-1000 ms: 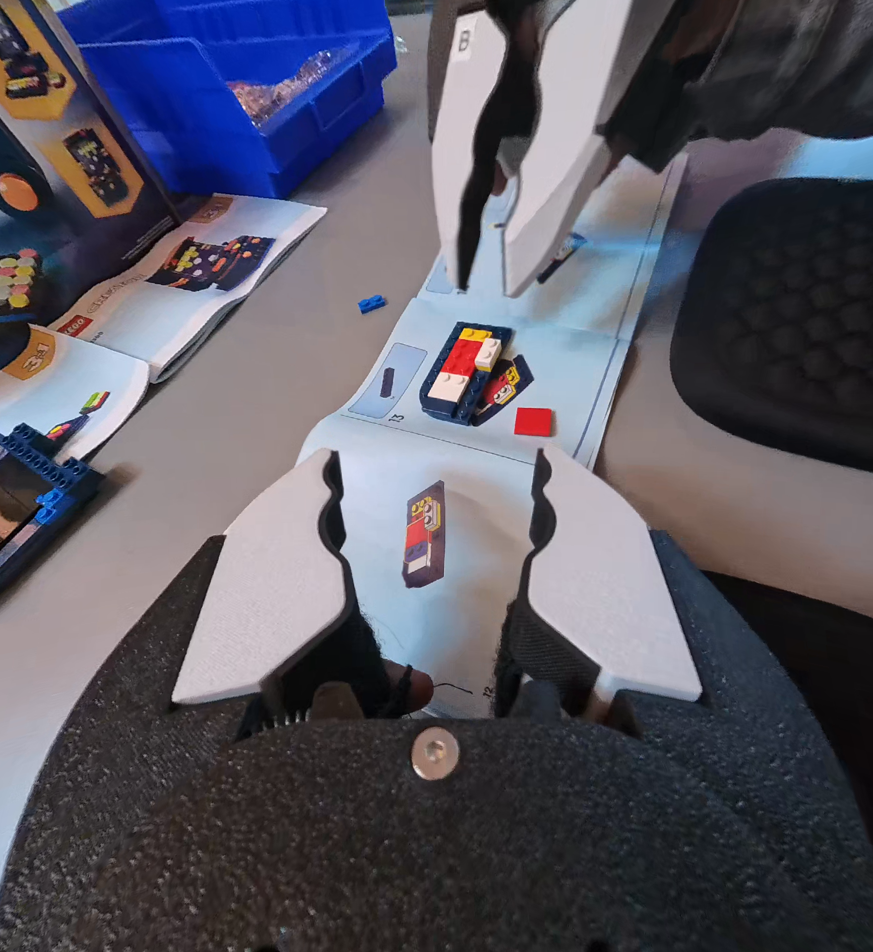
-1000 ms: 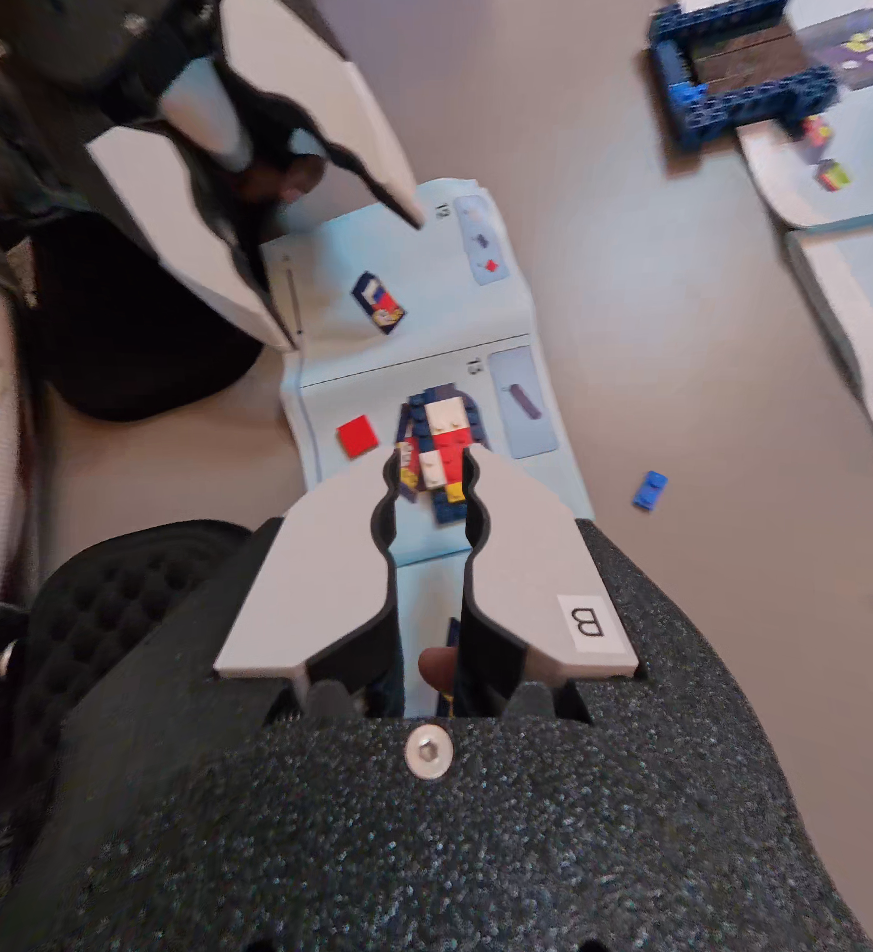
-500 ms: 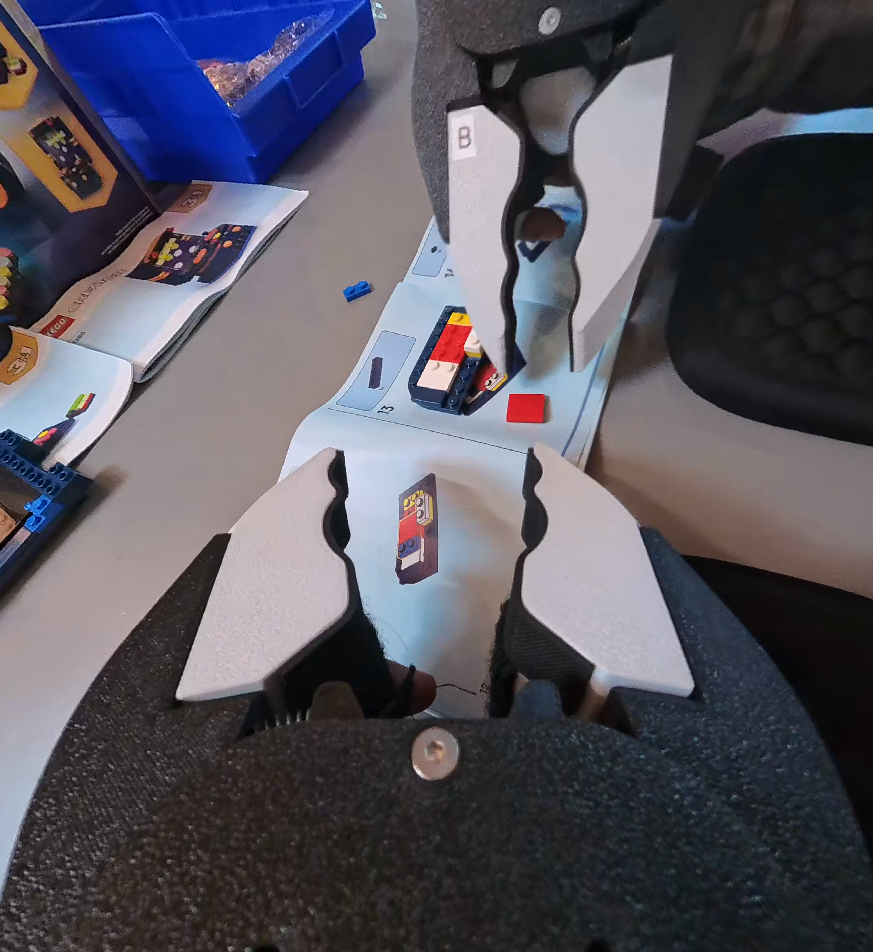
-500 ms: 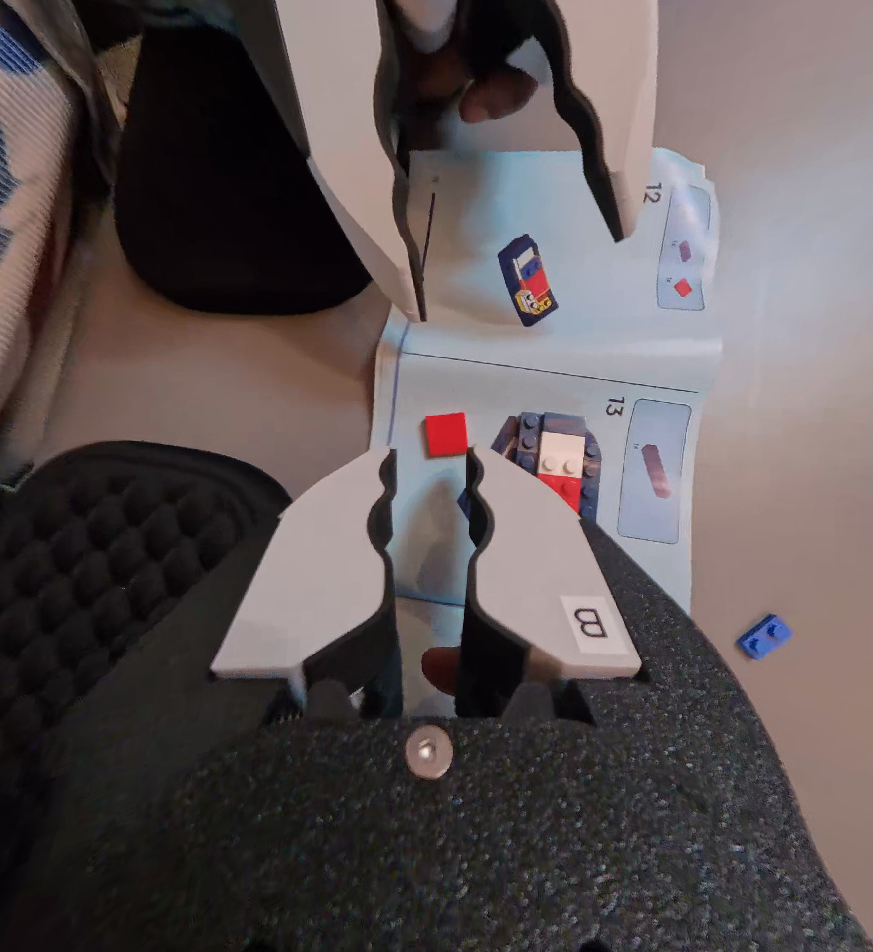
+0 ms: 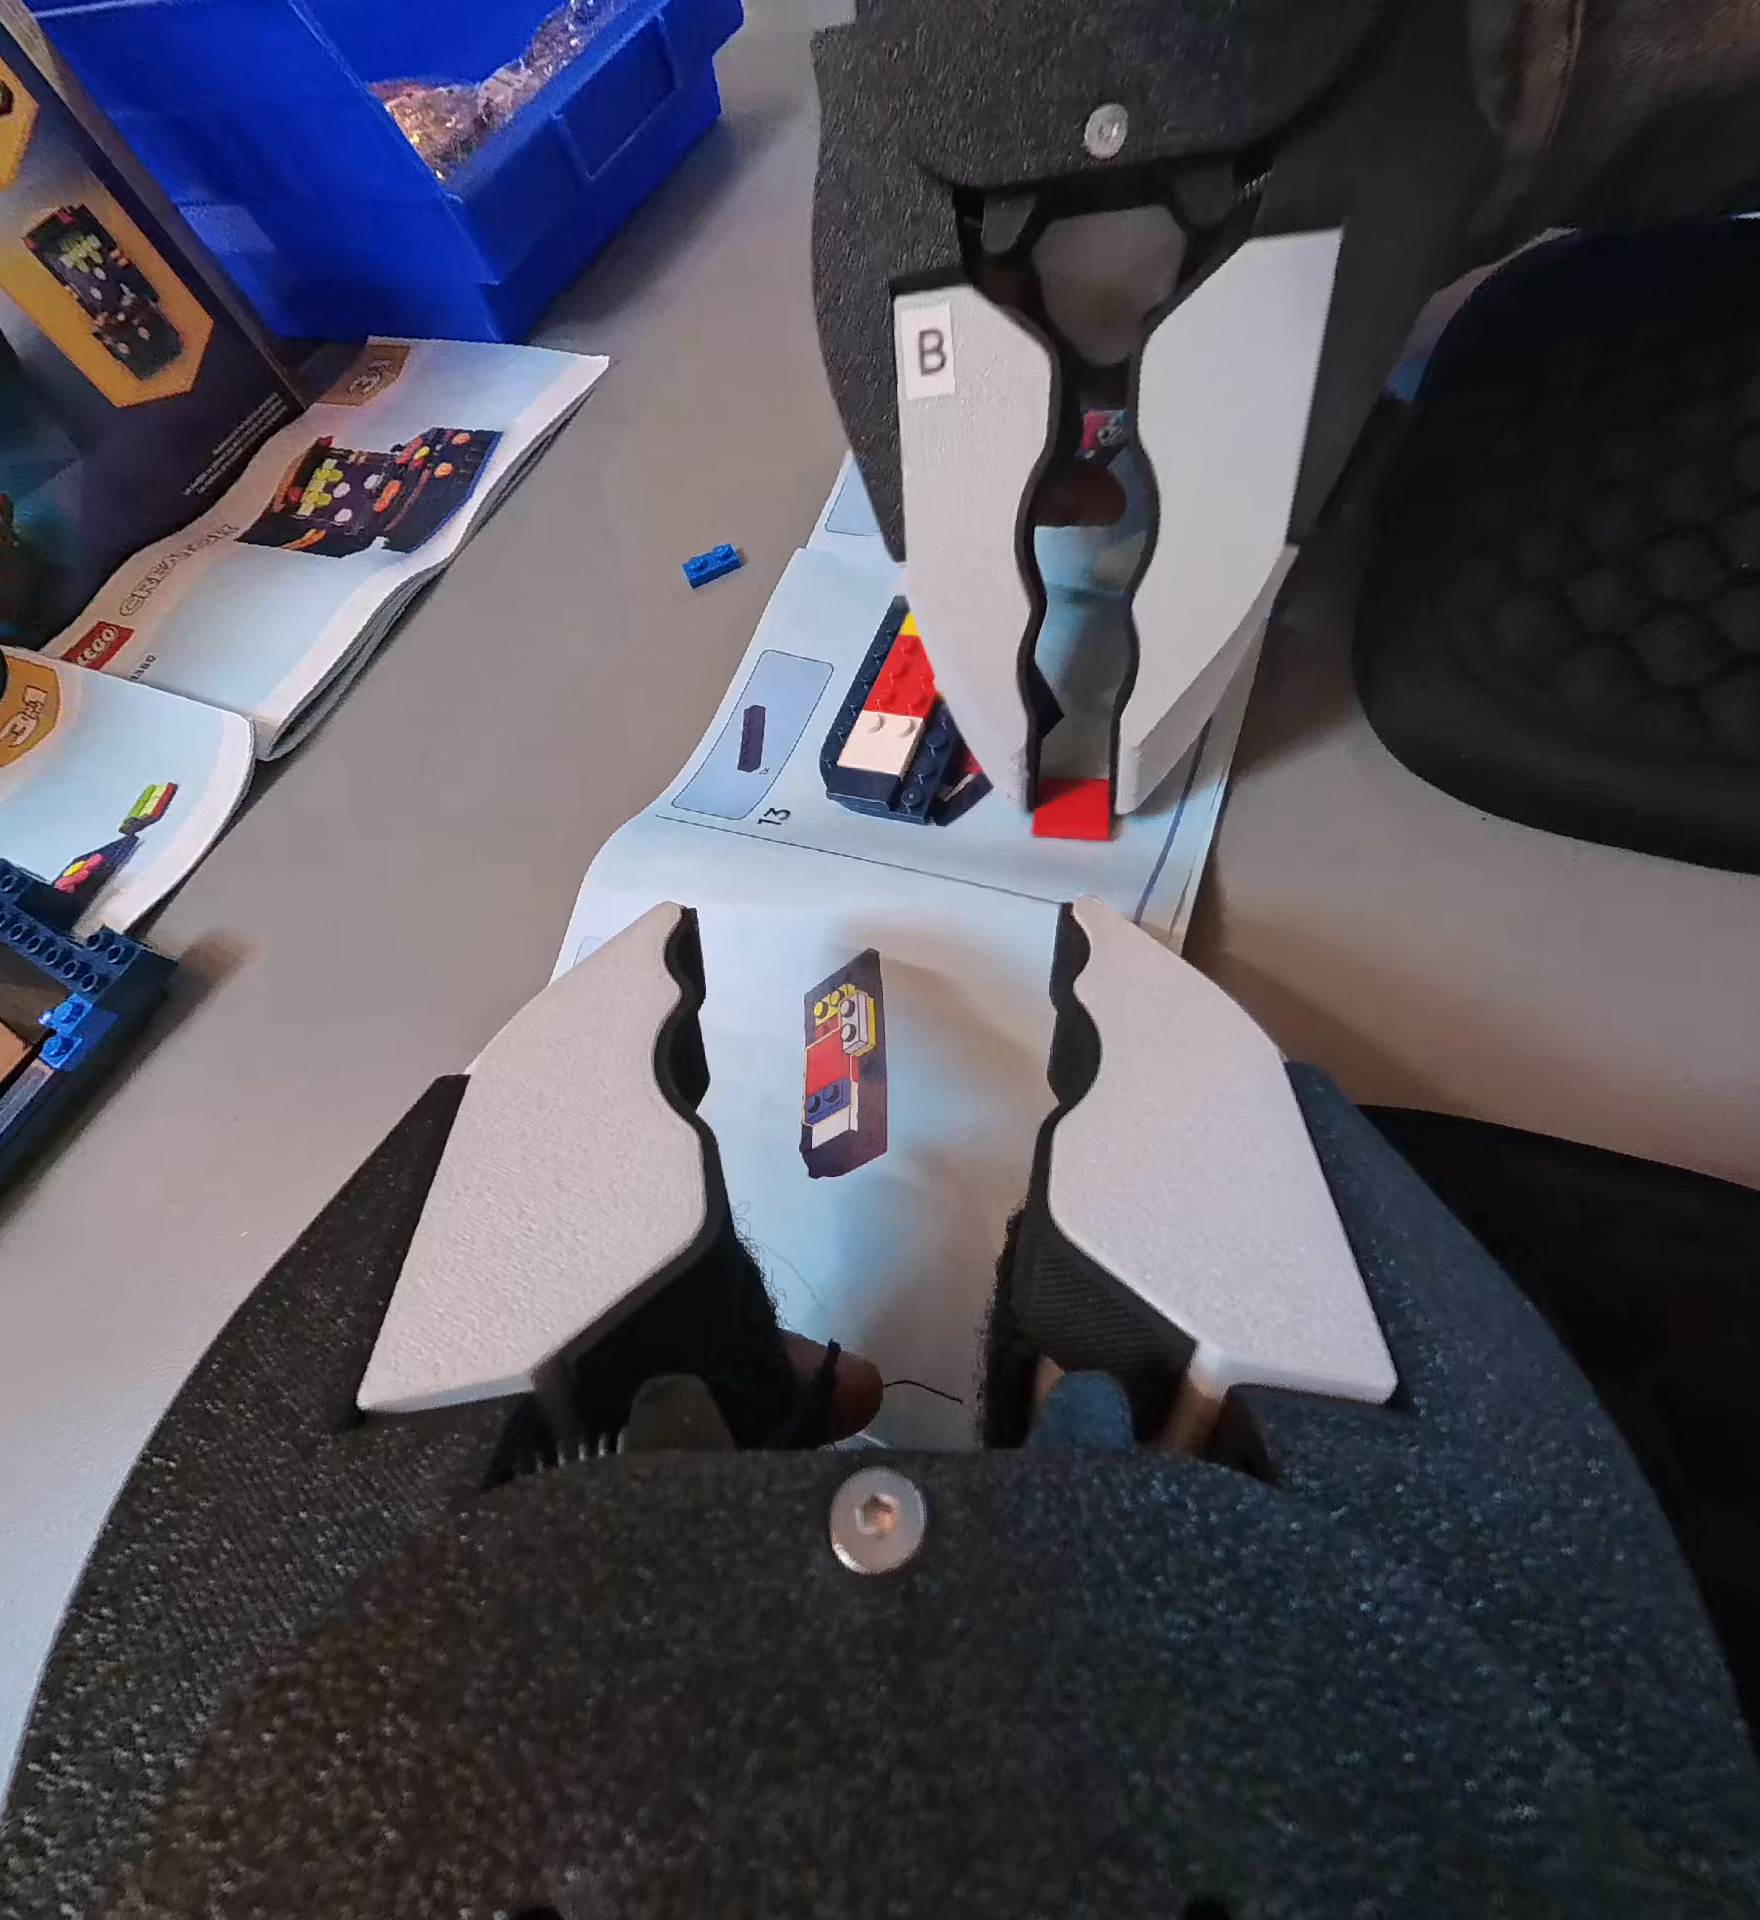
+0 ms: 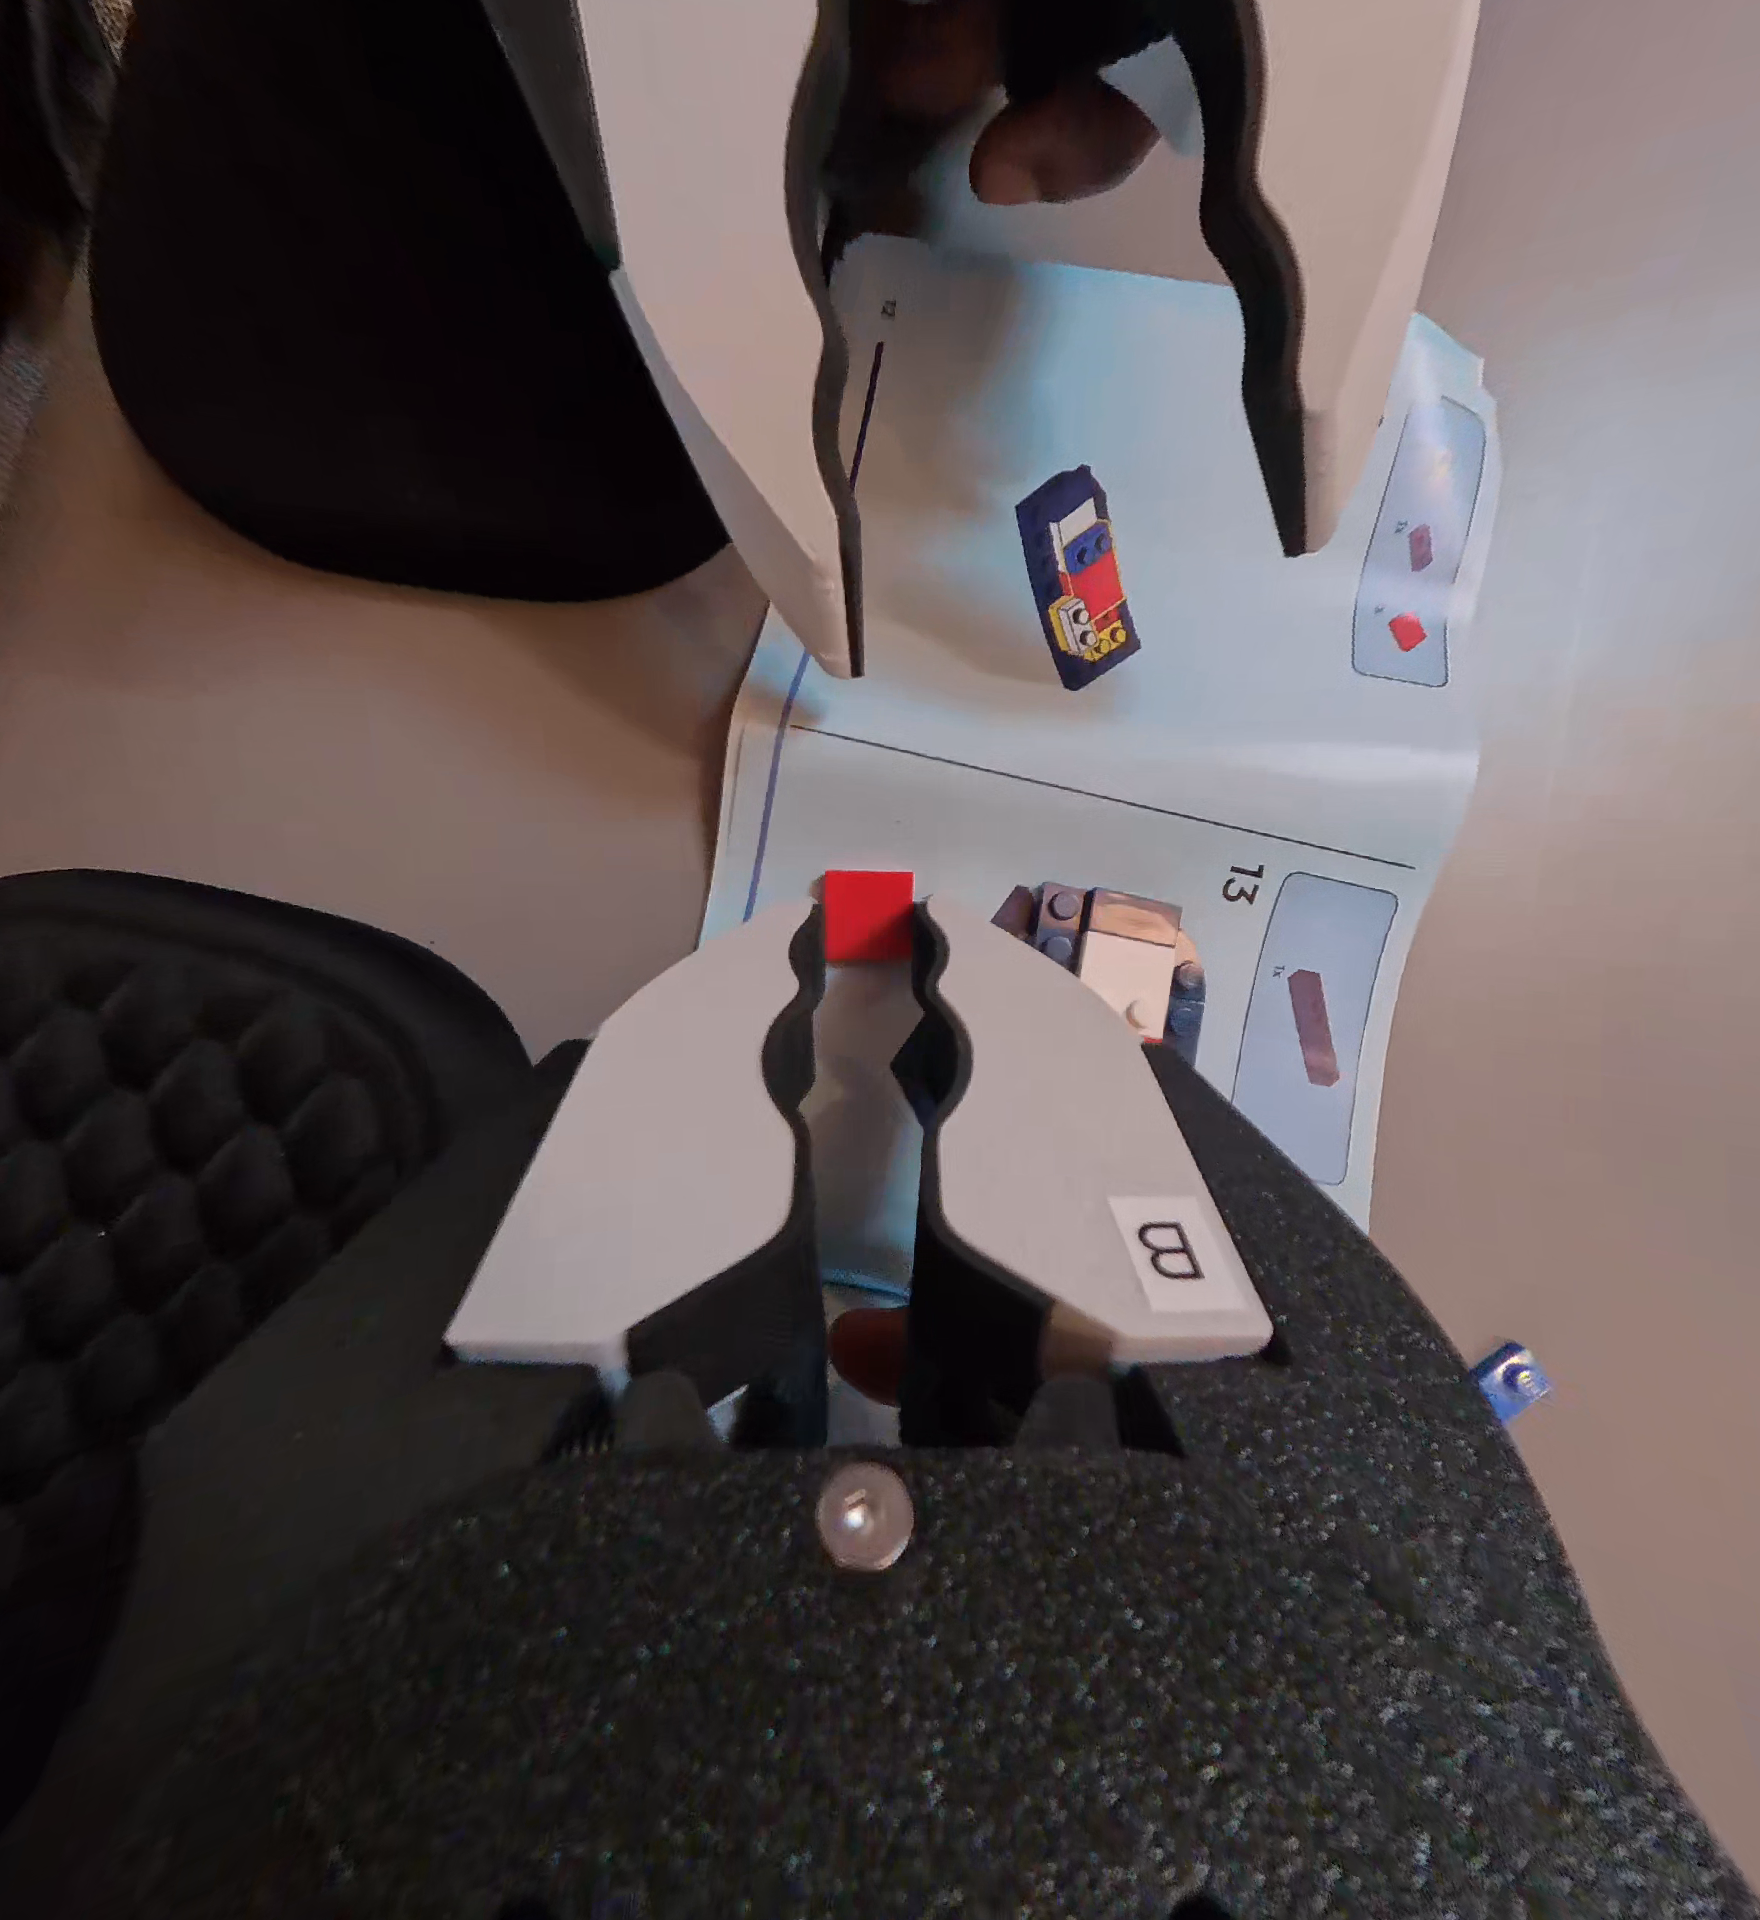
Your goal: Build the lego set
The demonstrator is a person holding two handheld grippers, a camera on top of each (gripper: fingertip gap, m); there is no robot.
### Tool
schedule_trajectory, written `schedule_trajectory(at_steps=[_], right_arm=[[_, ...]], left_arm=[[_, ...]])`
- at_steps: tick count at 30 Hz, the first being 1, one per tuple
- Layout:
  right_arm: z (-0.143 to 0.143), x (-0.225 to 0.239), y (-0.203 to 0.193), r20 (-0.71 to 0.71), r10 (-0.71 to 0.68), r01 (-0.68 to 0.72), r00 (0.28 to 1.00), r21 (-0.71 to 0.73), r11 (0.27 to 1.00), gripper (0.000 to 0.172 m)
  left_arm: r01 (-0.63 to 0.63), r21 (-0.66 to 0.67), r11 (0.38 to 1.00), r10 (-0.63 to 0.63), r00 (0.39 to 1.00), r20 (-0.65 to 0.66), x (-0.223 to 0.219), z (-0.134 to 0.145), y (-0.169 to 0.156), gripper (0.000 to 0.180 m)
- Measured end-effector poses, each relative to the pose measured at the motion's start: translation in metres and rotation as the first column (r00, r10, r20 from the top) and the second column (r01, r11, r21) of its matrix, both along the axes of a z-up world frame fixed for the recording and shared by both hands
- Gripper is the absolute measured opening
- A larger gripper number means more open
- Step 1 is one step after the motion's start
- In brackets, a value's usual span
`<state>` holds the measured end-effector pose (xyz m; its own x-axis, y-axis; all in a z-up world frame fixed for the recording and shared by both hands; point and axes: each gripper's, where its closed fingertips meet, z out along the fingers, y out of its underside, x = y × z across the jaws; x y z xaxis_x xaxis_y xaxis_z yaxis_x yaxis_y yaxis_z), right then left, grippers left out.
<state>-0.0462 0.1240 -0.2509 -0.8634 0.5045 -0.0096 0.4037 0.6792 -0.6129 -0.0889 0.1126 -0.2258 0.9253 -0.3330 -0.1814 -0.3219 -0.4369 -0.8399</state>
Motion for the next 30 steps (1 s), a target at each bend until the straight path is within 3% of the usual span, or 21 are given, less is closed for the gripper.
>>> schedule_trajectory(at_steps=[9,16,30], right_arm=[[0.026,-0.018,0.052,0.015,-0.215,0.215,0.976,0.014,0.977,0.015],[0.013,-0.023,0.05,0.181,-0.165,0.154,0.97,0.076,0.985,0.015],[0.009,-0.023,0.047,0.228,-0.163,0.151,0.96,0.072,0.986,0.016]], left_arm=[[0.0,-0.006,1.0,0.0,1.0,0.005,0.0,-0.001,0.0,0.064],[-0.01,-0.004,1.0,0.01,1.0,0.014,-0.002,0.0,0.0,0.064],[-0.006,-0.006,1.0,0.006,1.0,0.012,-0.001,0.0,0.0,0.063]])
